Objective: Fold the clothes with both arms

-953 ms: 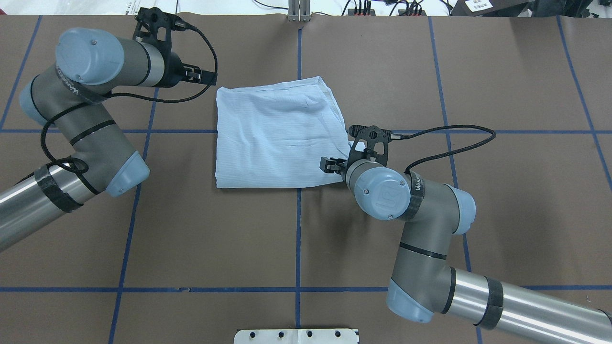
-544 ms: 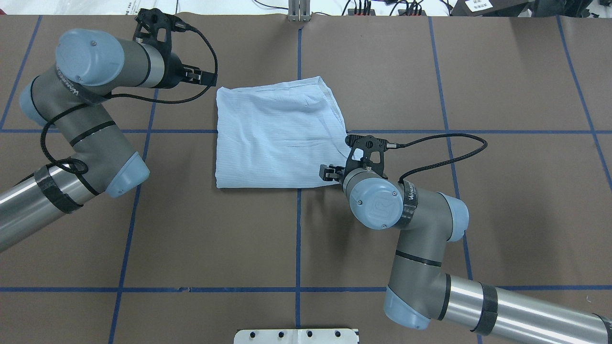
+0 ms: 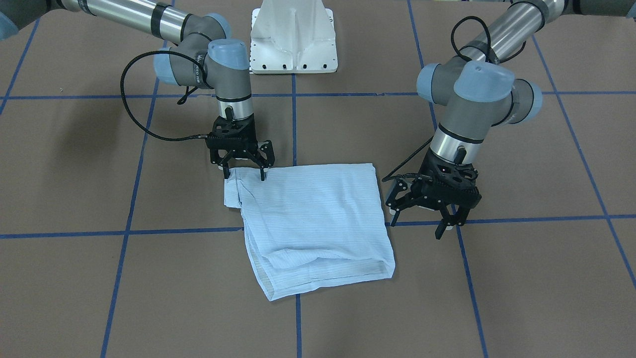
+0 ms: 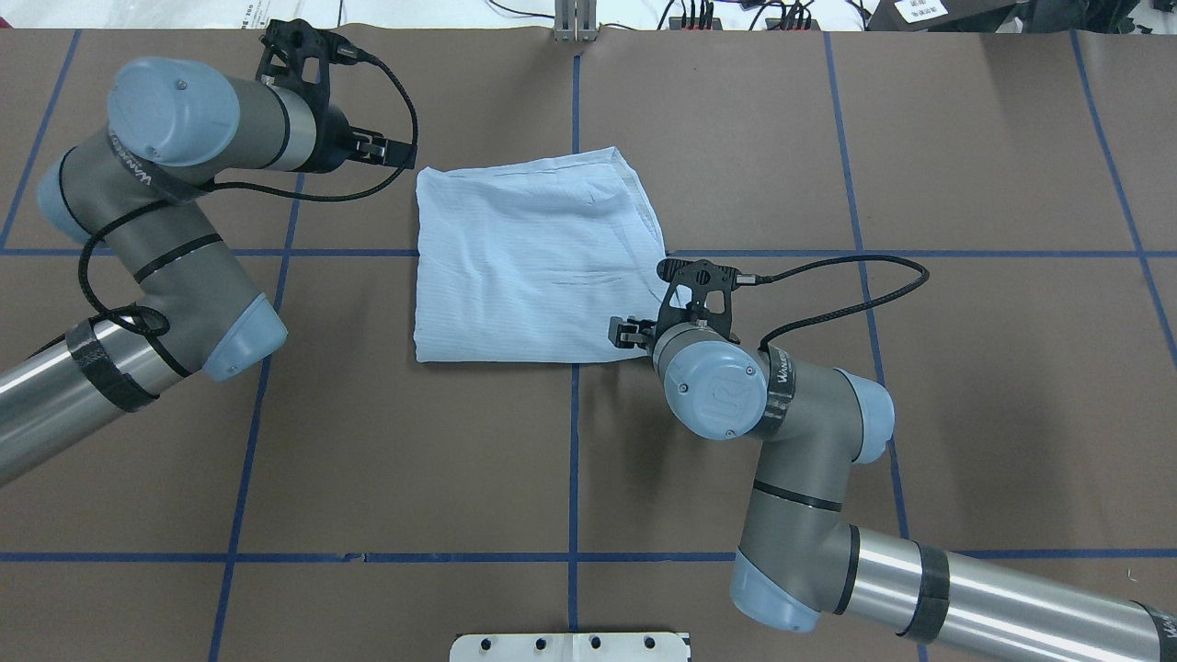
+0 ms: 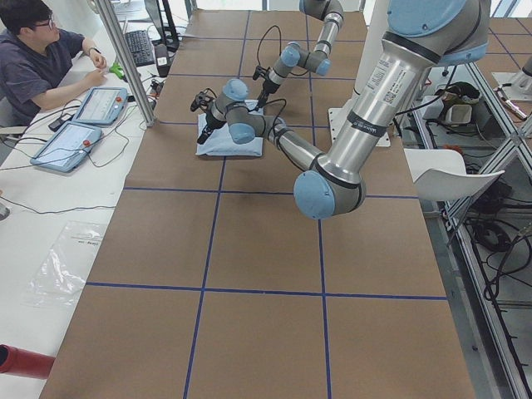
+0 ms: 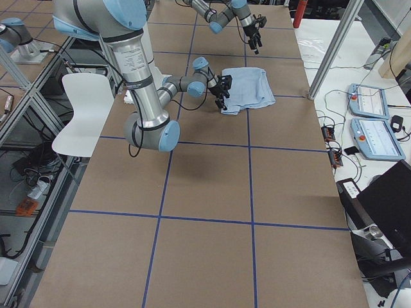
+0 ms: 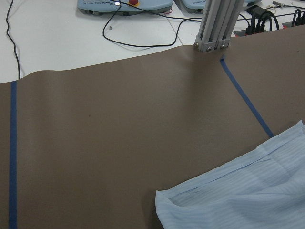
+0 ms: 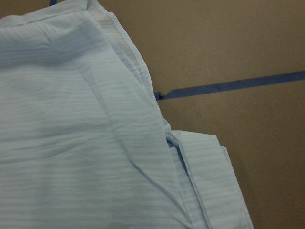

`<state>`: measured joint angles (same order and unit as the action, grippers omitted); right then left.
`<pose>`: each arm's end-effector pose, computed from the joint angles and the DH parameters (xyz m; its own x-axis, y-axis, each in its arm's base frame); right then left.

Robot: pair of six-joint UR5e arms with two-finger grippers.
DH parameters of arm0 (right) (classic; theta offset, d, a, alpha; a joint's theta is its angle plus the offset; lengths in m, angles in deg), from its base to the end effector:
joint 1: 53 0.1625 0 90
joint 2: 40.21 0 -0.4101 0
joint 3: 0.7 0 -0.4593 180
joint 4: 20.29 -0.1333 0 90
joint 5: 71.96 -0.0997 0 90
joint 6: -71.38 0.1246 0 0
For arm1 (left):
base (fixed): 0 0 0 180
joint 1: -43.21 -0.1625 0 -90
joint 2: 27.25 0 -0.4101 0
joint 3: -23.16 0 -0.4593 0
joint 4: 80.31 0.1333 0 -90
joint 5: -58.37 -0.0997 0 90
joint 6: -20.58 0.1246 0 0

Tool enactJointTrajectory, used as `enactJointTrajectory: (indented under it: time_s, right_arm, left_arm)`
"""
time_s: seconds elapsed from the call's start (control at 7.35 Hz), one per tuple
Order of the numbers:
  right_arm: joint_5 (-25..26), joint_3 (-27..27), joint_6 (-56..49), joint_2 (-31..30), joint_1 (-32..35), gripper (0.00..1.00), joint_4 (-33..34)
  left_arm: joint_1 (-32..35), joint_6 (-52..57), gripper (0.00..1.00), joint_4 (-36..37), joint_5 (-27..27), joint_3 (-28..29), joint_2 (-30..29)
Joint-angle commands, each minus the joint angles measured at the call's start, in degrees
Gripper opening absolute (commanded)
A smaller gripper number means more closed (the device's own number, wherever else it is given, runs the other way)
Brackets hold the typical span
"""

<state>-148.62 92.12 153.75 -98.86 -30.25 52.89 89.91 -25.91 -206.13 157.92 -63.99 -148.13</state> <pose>-0.6293 -0.4396 0.2536 0.6473 0.1313 0.7509 -0.4597 0.8530 0.2471 0.4462 -0.6377 0.2633 0.6430 0.3076 -0.7014 0.2383 0.7899 0.5650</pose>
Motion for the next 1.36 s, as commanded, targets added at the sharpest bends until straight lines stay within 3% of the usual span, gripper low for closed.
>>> enactJointTrajectory:
  time_s: [0.0,0.27,0.54,0.95,1.22]
  right_arm:
    - [-8.7,4.8,-2.9,1.9,6.0,1.00,8.0]
    - [-19.7,13.0,-15.2,0.4,15.4,1.00,19.3]
    - [-34.8,14.3,-37.4,-6.7,30.4,1.00,21.0]
    - [-46.8,10.2,-69.7,-18.7,49.7,1.00,21.0]
    - [-52.2,5.4,-87.6,-25.5,59.6,1.00,21.1]
  left_arm:
    - [0.0,0.3,1.00,0.2,1.3,-1.3,1.8]
    - [0.4,1.7,1.00,1.9,5.6,-8.5,8.7]
    - [3.4,12.6,1.00,8.7,7.6,-19.2,16.8]
    - [23.5,39.4,1.00,11.0,23.0,-19.4,27.0]
    - [32.3,48.4,1.00,15.1,26.1,-17.5,31.2]
